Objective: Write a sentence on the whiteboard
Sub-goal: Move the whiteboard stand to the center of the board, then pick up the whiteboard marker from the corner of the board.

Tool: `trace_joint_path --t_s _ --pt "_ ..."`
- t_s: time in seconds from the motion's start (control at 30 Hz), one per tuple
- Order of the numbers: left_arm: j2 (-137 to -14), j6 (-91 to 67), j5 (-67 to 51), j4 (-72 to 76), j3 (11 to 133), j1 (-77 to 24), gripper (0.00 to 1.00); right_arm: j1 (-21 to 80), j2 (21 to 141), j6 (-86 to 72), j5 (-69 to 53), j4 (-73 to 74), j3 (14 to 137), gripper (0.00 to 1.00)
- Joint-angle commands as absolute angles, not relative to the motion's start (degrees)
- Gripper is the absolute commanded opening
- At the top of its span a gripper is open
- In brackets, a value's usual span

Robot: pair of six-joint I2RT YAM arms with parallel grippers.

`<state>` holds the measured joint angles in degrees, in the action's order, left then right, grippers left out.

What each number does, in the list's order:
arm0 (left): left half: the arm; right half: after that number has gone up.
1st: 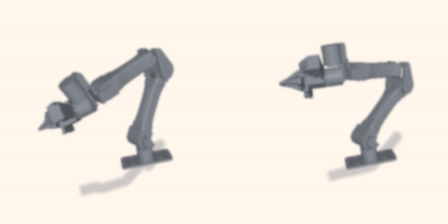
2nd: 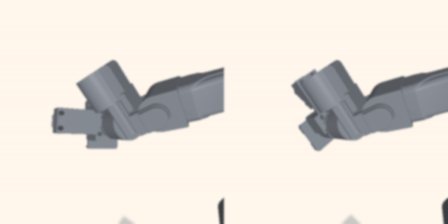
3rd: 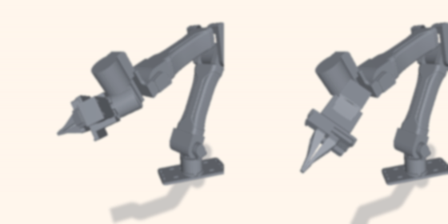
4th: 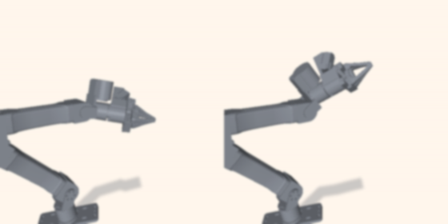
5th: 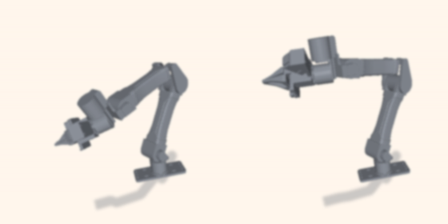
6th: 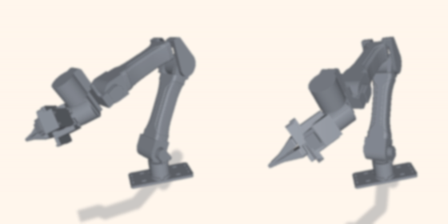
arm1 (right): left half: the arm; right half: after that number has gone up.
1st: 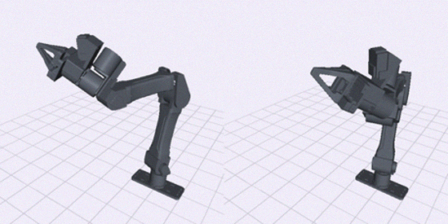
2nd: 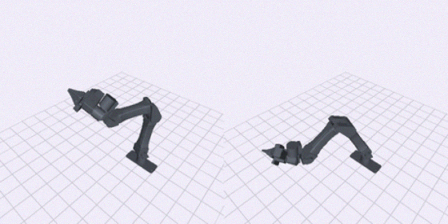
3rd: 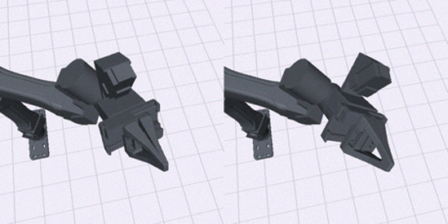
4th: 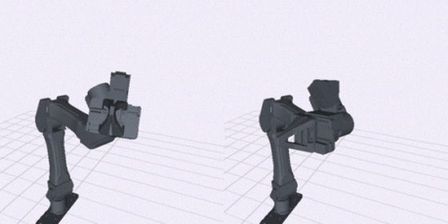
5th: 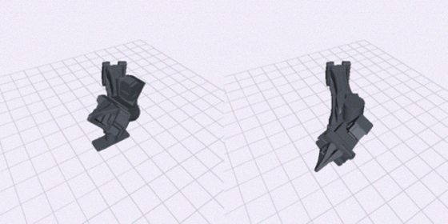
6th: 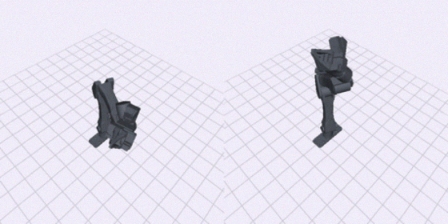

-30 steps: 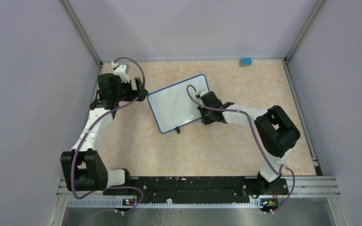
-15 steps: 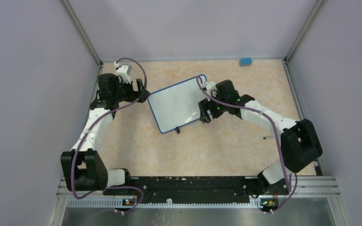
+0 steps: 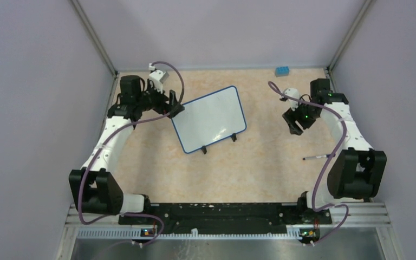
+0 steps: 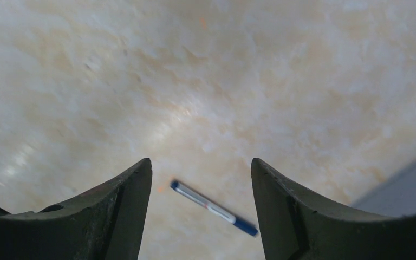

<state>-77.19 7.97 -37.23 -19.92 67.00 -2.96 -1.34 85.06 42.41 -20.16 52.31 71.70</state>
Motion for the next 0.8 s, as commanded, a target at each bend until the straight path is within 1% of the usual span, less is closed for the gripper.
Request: trace_joint_path --t_s 0.0,0.2,0.33,0.47,0.77 --pt "-79.3 12.1 -41.3 -23.6 69.9 -6.1 0.99 -2.6 82.4 61.9 -5.2 60.4 71.7 0.65" --pt "-81.9 12.6 -41.3 -26.1 72.3 -8.8 0.99 -2.6 82.7 70.8 4.5 61.2 68.1 0.62" --pt "-82.5 12.5 -41.2 -26.9 73.5 -9.8 0.99 -2.7 81.8 77.4 10.0 54.5 59.8 0.61" --pt "-81.9 12.4 -40.9 -27.2 73.5 -10.6 0.99 -2.6 81.9 80.7 11.5 48.0 53.4 0.61" --pt "-81.1 12.2 -39.2 -28.0 74.1 -12.3 0.99 -3.0 84.2 87.0 11.1 41.2 48.2 0.64"
